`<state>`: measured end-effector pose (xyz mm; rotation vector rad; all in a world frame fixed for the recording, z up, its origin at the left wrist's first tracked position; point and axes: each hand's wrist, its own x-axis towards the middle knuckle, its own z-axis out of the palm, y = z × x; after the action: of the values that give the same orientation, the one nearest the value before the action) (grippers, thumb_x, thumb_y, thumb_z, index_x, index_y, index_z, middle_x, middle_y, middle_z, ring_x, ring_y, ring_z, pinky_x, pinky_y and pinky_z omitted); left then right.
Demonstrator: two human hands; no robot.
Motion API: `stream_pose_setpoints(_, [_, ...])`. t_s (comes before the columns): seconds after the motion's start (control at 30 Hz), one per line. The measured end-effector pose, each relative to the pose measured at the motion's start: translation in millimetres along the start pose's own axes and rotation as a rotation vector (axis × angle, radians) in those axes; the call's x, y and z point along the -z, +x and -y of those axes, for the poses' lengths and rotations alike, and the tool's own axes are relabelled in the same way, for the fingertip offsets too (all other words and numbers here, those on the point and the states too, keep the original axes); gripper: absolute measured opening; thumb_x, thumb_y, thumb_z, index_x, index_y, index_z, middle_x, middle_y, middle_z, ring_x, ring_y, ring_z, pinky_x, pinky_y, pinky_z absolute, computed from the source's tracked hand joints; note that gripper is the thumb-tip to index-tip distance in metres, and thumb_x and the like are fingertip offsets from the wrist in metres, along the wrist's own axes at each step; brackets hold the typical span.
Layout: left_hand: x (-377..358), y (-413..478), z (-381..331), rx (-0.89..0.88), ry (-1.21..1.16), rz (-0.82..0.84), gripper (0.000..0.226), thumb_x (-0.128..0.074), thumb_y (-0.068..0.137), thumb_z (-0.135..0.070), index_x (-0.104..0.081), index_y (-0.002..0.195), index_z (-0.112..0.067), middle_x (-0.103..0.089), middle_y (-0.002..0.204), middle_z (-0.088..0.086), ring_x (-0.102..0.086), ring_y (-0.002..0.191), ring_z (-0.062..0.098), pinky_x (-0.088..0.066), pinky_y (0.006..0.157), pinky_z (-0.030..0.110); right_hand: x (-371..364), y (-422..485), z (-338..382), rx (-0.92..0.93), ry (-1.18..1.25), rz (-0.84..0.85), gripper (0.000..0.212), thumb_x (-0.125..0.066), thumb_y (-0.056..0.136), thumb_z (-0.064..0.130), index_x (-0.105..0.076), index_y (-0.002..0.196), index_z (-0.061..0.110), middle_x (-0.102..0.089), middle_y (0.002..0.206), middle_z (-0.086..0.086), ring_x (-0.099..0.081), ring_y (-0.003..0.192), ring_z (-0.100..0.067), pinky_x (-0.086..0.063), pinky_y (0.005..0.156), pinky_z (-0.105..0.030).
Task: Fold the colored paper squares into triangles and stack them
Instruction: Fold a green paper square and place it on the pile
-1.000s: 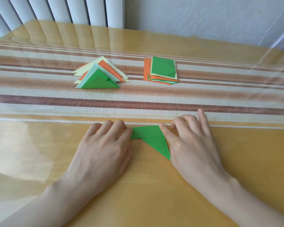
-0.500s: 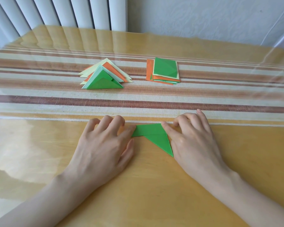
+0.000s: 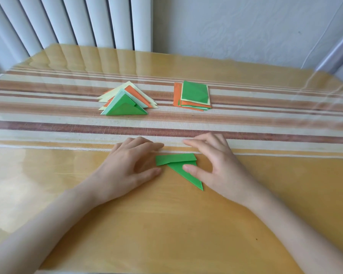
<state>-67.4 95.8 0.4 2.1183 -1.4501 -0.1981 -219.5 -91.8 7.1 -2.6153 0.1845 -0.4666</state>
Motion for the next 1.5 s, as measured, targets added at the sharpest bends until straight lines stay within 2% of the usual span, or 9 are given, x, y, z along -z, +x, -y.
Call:
stream_pose_setpoints(0.17, [-1, 16, -1, -0.031, -0.068, -0.035, 0.054, -0.048, 0.079, -0.062, -0.063, 0.118, -0.026, -0.057, 0.096, -0.021, -0.053, 0.096, 0.005, -0.046, 0.088, 0.033, -5, 13, -3, 0.006, -0.003, 0.010, 0.034, -0.057, 0.090, 0.032, -0.065, 0.119, 0.015, -0.059, 0.105, 0.008, -0.050, 0.102, -0.015, -0.042, 0.092, -0.031])
stream_pose_setpoints(0.3, [-6, 23, -4, 0.087, -0.219, -0.103, 0.042, -0.056, 0.082, -0.048, -0.062, 0.115, -0.023, -0.057, 0.096, -0.015, -0.057, 0.092, 0.003, -0.049, 0.087, 0.025, -3, 31, 1, -0.035, 0.066, -0.035, 0.022, -0.059, 0.094, 0.014, -0.067, 0.115, 0.012, -0.066, 0.110, 0.004, -0.056, 0.106, -0.013, -0.041, 0.093, -0.026])
stream_pose_setpoints(0.43, [-8, 16, -12, -0.037, 0.125, -0.272, 0.036, -0.048, 0.089, -0.048, -0.061, 0.110, -0.022, -0.052, 0.102, -0.006, -0.054, 0.092, 0.017, -0.045, 0.080, 0.037, -11, 41, 8, -0.076, -0.019, -0.062, 0.023, -0.059, 0.093, 0.011, -0.065, 0.115, 0.010, -0.067, 0.111, 0.000, -0.056, 0.105, -0.019, -0.039, 0.090, -0.026])
stream_pose_setpoints(0.5, [-11, 9, -17, -0.145, 0.263, -0.218, 0.035, -0.044, 0.093, -0.045, -0.066, 0.108, -0.022, -0.057, 0.103, -0.005, -0.056, 0.091, 0.020, -0.044, 0.078, 0.039, -19, 40, 8, -0.068, -0.125, -0.096, 0.021, -0.057, 0.088, 0.013, -0.068, 0.106, 0.009, -0.069, 0.099, -0.003, -0.059, 0.092, -0.026, -0.046, 0.081, -0.037])
stream_pose_setpoints(0.63, [-13, 3, -19, -0.110, 0.301, -0.114, 0.045, -0.034, 0.097, -0.051, -0.072, 0.106, -0.027, -0.064, 0.105, -0.012, -0.061, 0.095, 0.015, -0.038, 0.086, 0.035, -18, 33, 16, -0.149, -0.239, -0.158, 0.020, -0.058, 0.085, 0.014, -0.067, 0.103, 0.012, -0.066, 0.082, 0.000, -0.059, 0.079, -0.027, -0.040, 0.069, -0.032])
stream_pose_setpoints(0.83, [-12, -2, -19, -0.080, 0.380, -0.093, 0.053, -0.035, 0.094, -0.059, -0.071, 0.109, -0.023, -0.067, 0.111, -0.011, -0.060, 0.102, 0.015, -0.036, 0.096, 0.041, 0, 12, 21, -0.403, 0.033, 0.084, 0.035, -0.061, 0.090, 0.026, -0.053, 0.123, 0.030, -0.047, 0.062, 0.007, -0.047, 0.061, -0.004, -0.042, 0.065, -0.028])
stream_pose_setpoints(1.03, [-17, 3, -17, -0.114, 0.390, -0.119, 0.048, -0.046, 0.086, -0.060, -0.070, 0.107, -0.023, -0.064, 0.105, -0.004, -0.059, 0.093, 0.020, -0.039, 0.087, 0.040, 16, 28, 18, -0.356, 0.041, 0.207, 0.018, -0.061, 0.087, 0.041, -0.056, 0.102, 0.033, -0.055, 0.081, 0.012, -0.044, 0.087, 0.001, -0.036, 0.071, -0.015])
stream_pose_setpoints(1.17, [-17, 6, -13, -0.138, 0.329, -0.061, 0.048, -0.043, 0.088, -0.058, -0.070, 0.112, -0.027, -0.061, 0.109, -0.005, -0.059, 0.097, 0.020, -0.038, 0.089, 0.036, 16, 50, 9, -0.374, 0.313, 0.277, 0.013, -0.067, 0.087, 0.028, -0.068, 0.082, 0.017, -0.054, 0.067, 0.014, -0.047, 0.063, 0.006, -0.037, 0.062, -0.011])
stream_pose_setpoints(1.5, [-18, 11, -13, -0.230, 0.290, -0.044, 0.037, -0.041, 0.093, -0.021, -0.067, 0.119, -0.020, -0.063, 0.118, -0.003, -0.061, 0.102, 0.020, -0.038, 0.090, 0.034, -7, 11, 3, -0.245, -0.093, -0.053, 0.016, -0.066, 0.081, 0.016, -0.052, 0.074, 0.020, -0.050, 0.080, 0.007, -0.041, 0.085, -0.020, -0.034, 0.079, -0.033])
